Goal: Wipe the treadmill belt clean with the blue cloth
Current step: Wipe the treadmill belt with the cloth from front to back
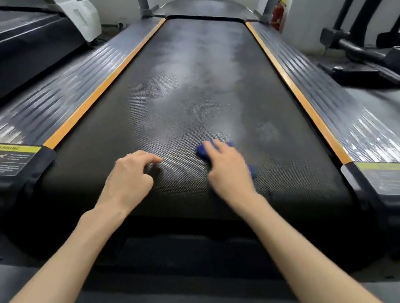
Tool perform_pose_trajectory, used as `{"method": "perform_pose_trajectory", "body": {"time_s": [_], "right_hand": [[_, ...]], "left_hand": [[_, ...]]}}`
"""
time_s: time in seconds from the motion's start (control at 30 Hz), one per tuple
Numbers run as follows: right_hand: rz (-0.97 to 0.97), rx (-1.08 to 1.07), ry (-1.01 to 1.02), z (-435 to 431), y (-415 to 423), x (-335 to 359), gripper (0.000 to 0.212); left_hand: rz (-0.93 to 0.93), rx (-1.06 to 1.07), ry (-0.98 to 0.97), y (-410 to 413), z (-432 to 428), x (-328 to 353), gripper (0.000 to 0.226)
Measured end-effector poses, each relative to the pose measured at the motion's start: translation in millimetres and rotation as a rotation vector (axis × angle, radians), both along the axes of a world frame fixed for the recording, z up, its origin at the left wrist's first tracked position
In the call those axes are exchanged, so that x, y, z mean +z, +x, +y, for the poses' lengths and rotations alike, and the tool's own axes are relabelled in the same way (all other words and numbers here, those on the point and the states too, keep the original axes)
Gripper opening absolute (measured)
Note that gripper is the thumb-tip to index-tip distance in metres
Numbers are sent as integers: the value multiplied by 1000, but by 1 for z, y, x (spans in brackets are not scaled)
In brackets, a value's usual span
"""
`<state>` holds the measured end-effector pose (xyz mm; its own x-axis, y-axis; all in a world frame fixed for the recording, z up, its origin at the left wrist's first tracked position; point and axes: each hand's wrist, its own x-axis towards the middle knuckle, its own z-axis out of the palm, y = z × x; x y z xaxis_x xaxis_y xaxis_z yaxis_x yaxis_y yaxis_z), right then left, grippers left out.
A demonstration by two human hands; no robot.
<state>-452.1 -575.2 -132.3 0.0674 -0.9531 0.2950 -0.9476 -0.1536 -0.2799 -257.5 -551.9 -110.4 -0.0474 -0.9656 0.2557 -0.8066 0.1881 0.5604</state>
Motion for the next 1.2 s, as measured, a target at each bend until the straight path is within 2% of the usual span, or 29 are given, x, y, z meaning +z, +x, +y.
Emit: {"method": "perform_pose_trajectory", "body": {"time_s": [0.1, 0.17, 0.27, 0.33, 0.43, 0.6, 0.7, 0.77, 0.87, 0.97, 1.03, 1.13, 1.2], "right_hand": [[7, 146, 27, -1, 30, 1, 59], [35, 132, 17, 2, 2, -2, 60], [72, -94, -72, 20, -74, -5, 73], [36, -247, -72, 30, -115, -4, 72], [10, -357, -68, 30, -111, -1, 66], [51, -174, -216, 18, -23, -5, 47], [-13, -37, -54, 16, -17, 0, 58], [-23, -98, -7, 22, -57, -1, 58], [-37, -343, -16, 30, -132, 4, 59], [-12, -477, 79, 22, -139, 8, 52], [-27, -360, 22, 17, -103, 9, 47], [-81, 68, 50, 16, -51, 7, 52], [-135, 140, 117, 4, -61, 11, 57]], "left_hand": [[-65, 22, 20, -20, -7, -2, 53], [-76, 74, 10, -24, -8, -6, 49], [-87, 113, 13, -25, -3, -8, 46], [-72, 109, 33, -25, -4, -7, 45], [-28, 109, 71, -24, -8, -4, 42], [-146, 208, 37, -42, -4, 2, 30], [-282, 233, -14, -54, -1, 6, 23], [-324, 231, -33, -55, 0, 7, 22], [-298, 189, -65, -53, -1, 7, 26], [-340, 124, -109, -49, -10, -5, 30], [-398, 112, -170, -50, -16, -15, 33], [-466, 126, -231, -52, -19, -21, 36], [-502, 131, -241, -53, -17, -22, 33]]}}
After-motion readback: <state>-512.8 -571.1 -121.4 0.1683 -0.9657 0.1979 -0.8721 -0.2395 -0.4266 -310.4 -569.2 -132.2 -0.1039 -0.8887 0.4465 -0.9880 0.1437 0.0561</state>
